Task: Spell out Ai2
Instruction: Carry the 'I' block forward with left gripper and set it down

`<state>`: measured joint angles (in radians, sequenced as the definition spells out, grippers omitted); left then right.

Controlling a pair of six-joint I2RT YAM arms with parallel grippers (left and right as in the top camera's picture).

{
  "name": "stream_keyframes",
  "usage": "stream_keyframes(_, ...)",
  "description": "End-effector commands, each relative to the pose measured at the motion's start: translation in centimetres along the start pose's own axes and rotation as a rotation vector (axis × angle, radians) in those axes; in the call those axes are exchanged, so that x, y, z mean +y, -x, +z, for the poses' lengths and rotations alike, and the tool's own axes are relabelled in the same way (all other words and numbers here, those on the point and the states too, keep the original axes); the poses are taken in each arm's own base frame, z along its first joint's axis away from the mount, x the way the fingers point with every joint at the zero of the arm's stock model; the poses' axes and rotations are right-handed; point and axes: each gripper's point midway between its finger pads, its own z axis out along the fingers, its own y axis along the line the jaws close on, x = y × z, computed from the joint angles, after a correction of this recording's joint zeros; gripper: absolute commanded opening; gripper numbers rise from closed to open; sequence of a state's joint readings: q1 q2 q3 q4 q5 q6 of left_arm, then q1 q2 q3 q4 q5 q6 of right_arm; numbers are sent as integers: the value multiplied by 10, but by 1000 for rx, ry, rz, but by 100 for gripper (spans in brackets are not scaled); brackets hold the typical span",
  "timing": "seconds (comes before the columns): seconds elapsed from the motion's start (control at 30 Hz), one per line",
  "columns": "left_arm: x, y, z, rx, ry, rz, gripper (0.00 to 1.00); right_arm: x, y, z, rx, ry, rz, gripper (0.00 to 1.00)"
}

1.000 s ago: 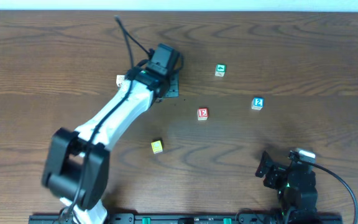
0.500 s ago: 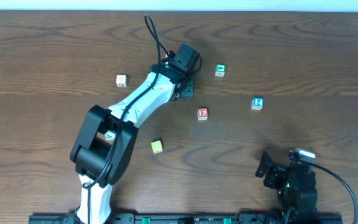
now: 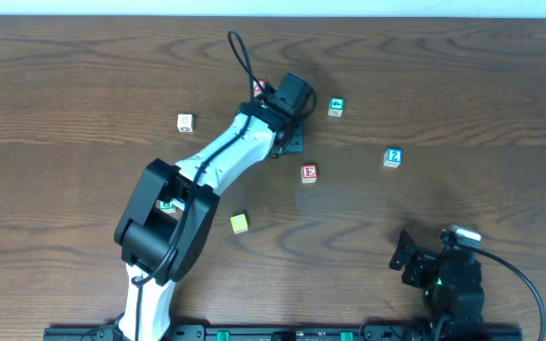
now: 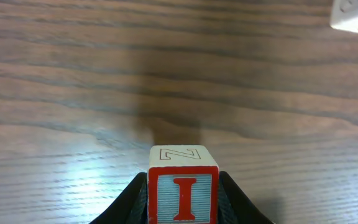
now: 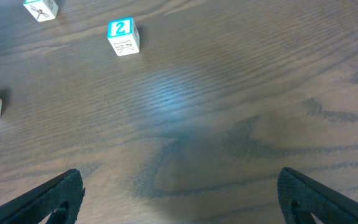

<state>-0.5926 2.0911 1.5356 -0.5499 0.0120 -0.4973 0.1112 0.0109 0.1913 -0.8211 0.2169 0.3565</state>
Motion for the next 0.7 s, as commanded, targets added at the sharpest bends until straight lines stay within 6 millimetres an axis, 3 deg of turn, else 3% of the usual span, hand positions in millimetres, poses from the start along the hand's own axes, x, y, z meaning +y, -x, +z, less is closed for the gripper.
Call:
stream_keyframes(0.0, 3, 2, 3, -20, 50, -12, 5, -3, -3, 2, 3, -11, 16, 99)
stream_keyframes(0.23, 13, -2, 7, -21, 98, -67, 6, -3, -3, 2, 3, -11, 16, 99)
stream_keyframes(0.67, 13, -17, 16, 13, 96, -112, 6, -3, -3, 2, 3, -11, 16, 99)
